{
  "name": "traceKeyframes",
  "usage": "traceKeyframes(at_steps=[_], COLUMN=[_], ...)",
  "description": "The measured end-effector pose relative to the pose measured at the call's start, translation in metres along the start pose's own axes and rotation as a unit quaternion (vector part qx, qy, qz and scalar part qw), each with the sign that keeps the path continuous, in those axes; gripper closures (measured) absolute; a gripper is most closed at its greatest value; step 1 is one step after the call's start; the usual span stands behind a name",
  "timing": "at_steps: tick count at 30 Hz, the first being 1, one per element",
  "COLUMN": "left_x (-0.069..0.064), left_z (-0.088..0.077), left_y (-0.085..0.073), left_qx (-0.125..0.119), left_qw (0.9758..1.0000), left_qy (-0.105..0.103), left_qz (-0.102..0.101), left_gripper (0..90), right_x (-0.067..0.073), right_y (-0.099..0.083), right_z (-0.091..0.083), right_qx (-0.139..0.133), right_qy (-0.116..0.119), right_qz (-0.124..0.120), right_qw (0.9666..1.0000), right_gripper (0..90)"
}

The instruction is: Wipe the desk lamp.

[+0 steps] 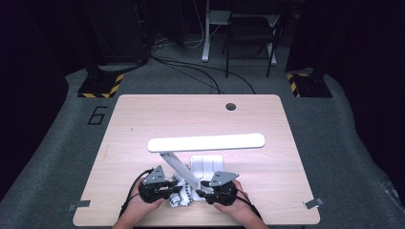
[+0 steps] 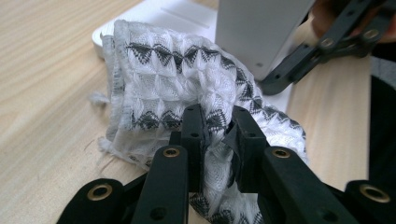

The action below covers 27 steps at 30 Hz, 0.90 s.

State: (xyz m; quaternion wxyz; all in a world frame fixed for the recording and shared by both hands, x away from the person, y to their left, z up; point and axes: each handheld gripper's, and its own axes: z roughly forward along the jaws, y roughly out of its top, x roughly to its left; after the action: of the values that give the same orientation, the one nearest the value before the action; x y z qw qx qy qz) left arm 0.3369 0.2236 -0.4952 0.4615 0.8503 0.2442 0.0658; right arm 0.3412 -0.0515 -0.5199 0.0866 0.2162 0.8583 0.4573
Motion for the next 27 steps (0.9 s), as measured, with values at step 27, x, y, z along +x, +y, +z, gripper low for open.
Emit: traceKeyframes(at_steps=[27], left_x=[-0.003], left_z=[0.022], left_y=[0.009], left_qx=[-0.005], left_qw=[0.9997], left_qy=[-0.025], left_qz=[-0.002], left_gripper=[77.8], right_x=[0.0], right_y=[0.0], right_z=[0.0], right_qx=[0.0], right_qy=[0.002], right_qz=[0.004], right_qw=[1.0], right_gripper=[58.8])
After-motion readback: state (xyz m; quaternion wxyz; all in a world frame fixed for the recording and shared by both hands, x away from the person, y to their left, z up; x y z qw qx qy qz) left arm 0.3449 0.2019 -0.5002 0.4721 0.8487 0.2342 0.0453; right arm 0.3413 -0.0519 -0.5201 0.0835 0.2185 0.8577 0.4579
